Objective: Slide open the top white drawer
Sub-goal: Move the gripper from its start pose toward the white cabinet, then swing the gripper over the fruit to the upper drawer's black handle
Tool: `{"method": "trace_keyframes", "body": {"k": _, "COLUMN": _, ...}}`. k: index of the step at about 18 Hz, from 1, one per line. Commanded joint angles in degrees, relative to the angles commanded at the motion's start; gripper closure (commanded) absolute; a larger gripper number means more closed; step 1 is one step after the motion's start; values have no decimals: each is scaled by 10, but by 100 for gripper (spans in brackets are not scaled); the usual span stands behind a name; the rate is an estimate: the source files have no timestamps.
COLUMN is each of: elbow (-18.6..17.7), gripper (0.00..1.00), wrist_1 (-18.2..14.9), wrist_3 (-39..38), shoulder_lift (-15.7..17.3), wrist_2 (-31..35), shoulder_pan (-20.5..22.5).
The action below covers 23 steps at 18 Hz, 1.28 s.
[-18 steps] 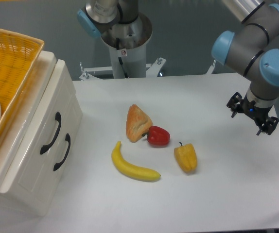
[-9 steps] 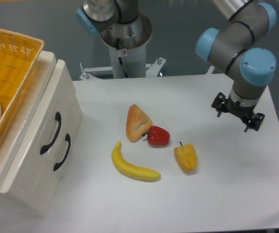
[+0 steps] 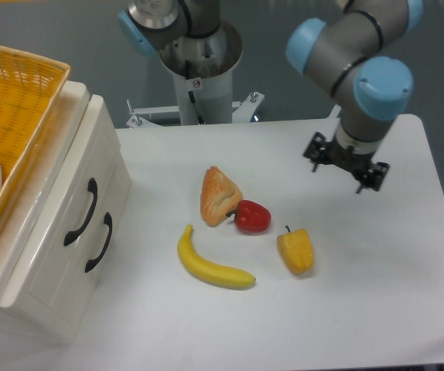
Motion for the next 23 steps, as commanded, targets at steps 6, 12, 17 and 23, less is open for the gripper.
{"method": "trace_keyframes", "body": {"k": 6, "elbow": -1, "gripper": 0, "wrist_1": -16, "wrist_3": -102, "shoulder_lift": 13, "wrist_2": -30, "shoulder_pan": -70}}
{"method": "trace_keyframes", "body": {"k": 12, "elbow": -1, "gripper": 0, "wrist_1": -41, "wrist_3": -211, "shoulder_lift": 26, "wrist_2": -43, "shoulder_pan": -148}}
{"method": "trace_keyframes", "body": {"k": 17, "elbow": 0, "gripper": 0, "wrist_1": -40, "wrist_3": -244, "shoulder_lift": 25, "wrist_2": -72, "shoulder_pan": -177}}
{"method": "trace_keyframes", "body": {"k": 23, "elbow": 2, "gripper": 0, "wrist_1": -39, "wrist_3": -266, "shoulder_lift": 27, "wrist_2": -154, "shoulder_pan": -180}}
